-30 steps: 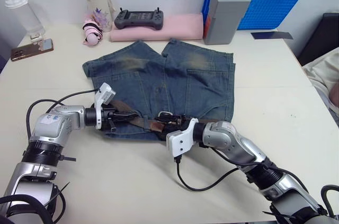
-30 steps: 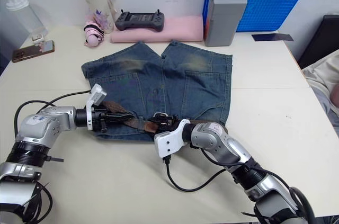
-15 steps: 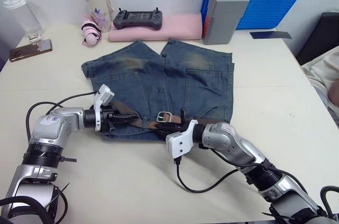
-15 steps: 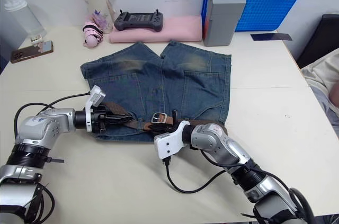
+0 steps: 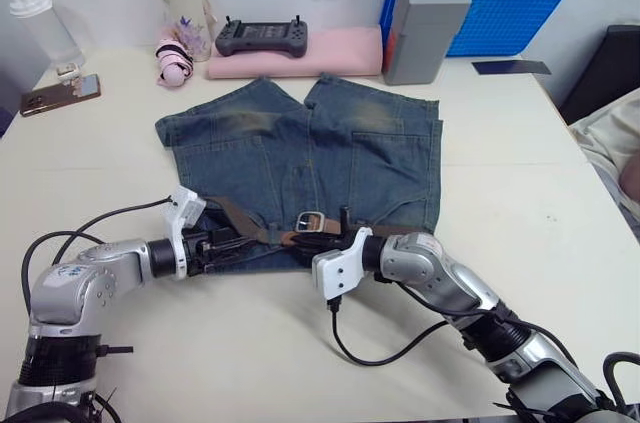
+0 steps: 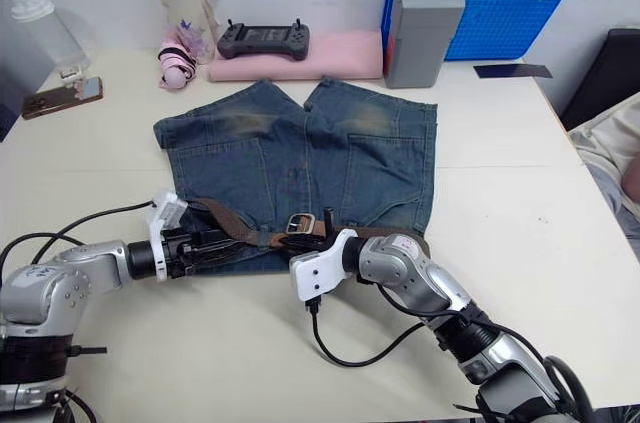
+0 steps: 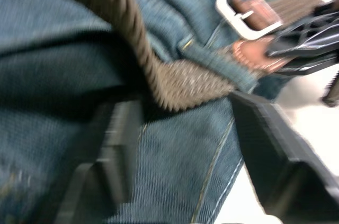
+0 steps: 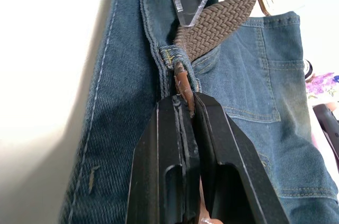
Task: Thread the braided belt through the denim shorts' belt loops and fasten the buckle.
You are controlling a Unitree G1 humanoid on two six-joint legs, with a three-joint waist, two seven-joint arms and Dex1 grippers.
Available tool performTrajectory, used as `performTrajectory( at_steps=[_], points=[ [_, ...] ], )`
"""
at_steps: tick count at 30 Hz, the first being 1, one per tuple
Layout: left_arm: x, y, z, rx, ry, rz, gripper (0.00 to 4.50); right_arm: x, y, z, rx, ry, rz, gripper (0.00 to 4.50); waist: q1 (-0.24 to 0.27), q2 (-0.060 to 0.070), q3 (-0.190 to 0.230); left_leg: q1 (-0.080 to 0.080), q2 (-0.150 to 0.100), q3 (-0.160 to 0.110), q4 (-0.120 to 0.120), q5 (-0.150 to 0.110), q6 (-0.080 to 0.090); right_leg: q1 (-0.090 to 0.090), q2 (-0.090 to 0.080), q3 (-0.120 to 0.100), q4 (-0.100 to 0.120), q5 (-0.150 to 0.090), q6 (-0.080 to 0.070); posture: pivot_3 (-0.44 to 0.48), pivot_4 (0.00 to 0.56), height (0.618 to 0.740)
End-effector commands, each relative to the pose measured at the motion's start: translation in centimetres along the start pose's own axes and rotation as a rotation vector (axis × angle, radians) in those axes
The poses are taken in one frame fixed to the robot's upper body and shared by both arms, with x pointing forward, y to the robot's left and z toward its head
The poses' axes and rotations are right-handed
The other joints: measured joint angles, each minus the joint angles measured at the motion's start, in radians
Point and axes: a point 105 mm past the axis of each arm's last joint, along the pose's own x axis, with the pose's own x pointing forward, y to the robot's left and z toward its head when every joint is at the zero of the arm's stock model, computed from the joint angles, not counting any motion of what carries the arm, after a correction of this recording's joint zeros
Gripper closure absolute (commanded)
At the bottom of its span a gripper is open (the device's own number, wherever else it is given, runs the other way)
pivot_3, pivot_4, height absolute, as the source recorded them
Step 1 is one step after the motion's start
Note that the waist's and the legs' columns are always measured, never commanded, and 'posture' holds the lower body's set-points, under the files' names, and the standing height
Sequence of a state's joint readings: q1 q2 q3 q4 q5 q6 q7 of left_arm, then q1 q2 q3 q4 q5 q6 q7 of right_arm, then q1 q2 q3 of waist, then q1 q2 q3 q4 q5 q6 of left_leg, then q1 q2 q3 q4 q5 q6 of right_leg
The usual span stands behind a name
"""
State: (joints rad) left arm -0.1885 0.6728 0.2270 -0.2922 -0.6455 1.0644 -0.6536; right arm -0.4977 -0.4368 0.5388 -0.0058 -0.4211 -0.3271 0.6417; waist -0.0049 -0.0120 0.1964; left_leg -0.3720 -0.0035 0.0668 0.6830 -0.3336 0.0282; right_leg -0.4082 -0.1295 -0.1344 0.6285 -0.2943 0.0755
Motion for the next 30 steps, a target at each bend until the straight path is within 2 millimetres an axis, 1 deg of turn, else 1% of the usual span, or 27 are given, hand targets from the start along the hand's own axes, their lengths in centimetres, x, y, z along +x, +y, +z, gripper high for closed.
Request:
performTrajectory(
  at_steps=[1,2,3,6,8,11,14,16,20,22,24,26,28,30],
  points=[
    [0.1,0.0,-0.7,0.067,0.022,0.125,3.65,-0.5,-0.9,0.7,-0.017,-0.029,-0.032,4.5,0.0,0.0,0.0,0.0,0.0,0.0,0.0,0.0,0.0,0.0,0.0,0.0,0.0,0.0,0.0,0.0,0.15,0.712],
    [0.3,0.3,-1.1,0.086,0.035,0.162,3.97,-0.5,-0.9,0.7,-0.017,-0.03,-0.032,4.5,0.001,0.0,0.0,0.0,0.0,0.0,0.0,0.0,0.0,0.0,0.0,0.0,0.0,0.0,0.0,0.0,0.15,0.712],
    [0.5,0.3,-1.5,0.113,0.049,0.186,4.47,-0.6,-0.9,0.7,-0.017,-0.029,-0.032,4.5,0.001,0.0,0.0,0.001,0.0,0.0,0.0,0.0,0.0,0.0,0.0,0.0,0.0,0.0,0.0,0.0,0.15,0.712],
    [0.9,-0.1,-2.3,0.165,0.073,0.21,4.47,-0.9,-1.2,0.7,-0.022,-0.023,-0.036,4.5,0.001,0.0,0.0,0.002,0.0,0.001,0.0,0.0,0.0,0.001,0.0,0.001,0.0,0.0,0.0,0.0,0.15,0.712],
    [1.2,-0.5,-3.0,0.222,0.108,0.214,4.47,-1.3,-1.7,0.8,-0.024,-0.02,-0.05,4.5,0.002,0.0,0.0,0.002,0.0,0.001,0.0,0.0,0.0,0.001,0.0,0.001,-0.001,0.0,0.0,0.0,0.15,0.712],
    [1.6,-0.9,-5.0,0.303,0.185,0.221,4.47,-2.9,-3.3,1.1,-0.042,-0.003,-0.091,4.5,0.003,0.001,-0.001,0.002,0.0,0.001,0.0,0.0,-0.001,0.001,0.0,0.001,-0.001,0.0,0.0,0.0,0.15,0.712],
    [1.8,-1.0,-5.8,0.361,0.214,0.23,4.47,-4.2,-4.4,1.5,-0.049,0.005,-0.125,4.5,0.005,0.002,-0.001,0.003,0.0,0.001,-0.001,-0.001,-0.001,0.002,-0.001,0.001,-0.002,0.0,0.0,0.0,0.15,0.712],
    [1.9,-0.8,-6.1,0.378,0.211,0.242,4.47,-5.1,-5.7,1.9,-0.041,-0.002,-0.169,4.5,0.005,0.004,-0.002,0.003,0.0,0.001,-0.001,-0.001,-0.001,0.002,-0.001,0.001,-0.002,0.0,0.0,0.0,0.15,0.712],
    [2.3,-0.7,-6.4,0.429,0.214,0.243,4.47,-6.9,-7.7,2.5,-0.022,-0.011,-0.225,4.5,0.007,0.005,-0.003,0.004,0.0,0.001,-0.001,-0.001,0.0,0.002,-0.001,0.001,-0.002,0.0,0.0,0.0,0.15,0.712],
    [2.3,-0.5,-6.5,0.452,0.219,0.247,4.47,-7.3,-8.1,2.5,-0.013,-0.007,-0.235,4.5,0.008,0.006,-0.003,0.005,0.0,0.001,-0.001,-0.001,0.0,0.003,-0.001,0.001,-0.002,0.0,0.0,0.0,0.15,0.712],
    [2.3,-0.3,-6.6,0.481,0.222,0.251,4.47,-7.9,-9.3,2.3,0.034,-0.004,-0.297,4.5,0.008,0.006,-0.003,0.005,0.0,0.001,-0.001,-0.001,0.0,0.003,-0.001,0.001,-0.002,0.0,0.0,0.0,0.15,0.712],
    [2.4,-0.3,-6.5,0.512,0.22,0.248,4.47,-8.4,-9.8,1.4,0.043,0.03,-0.317,4.5,0.008,0.008,-0.004,0.005,0.0,0.001,-0.001,-0.001,0.0,0.003,-0.002,0.001,-0.002,0.0,0.0,0.0,0.15,0.712],
    [2.6,-0.6,-5.8,0.538,0.186,0.245,4.47,-8.8,-9.8,0.1,0.031,0.078,-0.312,4.5,0.008,0.009,-0.005,0.005,0.0,0.001,-0.001,-0.001,0.0,0.003,-0.002,0.001,-0.002,0.0,0.0,0.0,0.15,0.712],
    [2.6,-1.2,-4.2,0.558,0.111,0.232,4.47,-8.8,-9.7,-0.2,0.032,0.086,-0.31,4.5,0.009,0.009,-0.005,0.005,0.0,0.001,-0.001,-0.002,0.001,0.003,-0.002,0.001,-0.002,0.0,0.0,0.0,0.15,0.712]
  ],
)
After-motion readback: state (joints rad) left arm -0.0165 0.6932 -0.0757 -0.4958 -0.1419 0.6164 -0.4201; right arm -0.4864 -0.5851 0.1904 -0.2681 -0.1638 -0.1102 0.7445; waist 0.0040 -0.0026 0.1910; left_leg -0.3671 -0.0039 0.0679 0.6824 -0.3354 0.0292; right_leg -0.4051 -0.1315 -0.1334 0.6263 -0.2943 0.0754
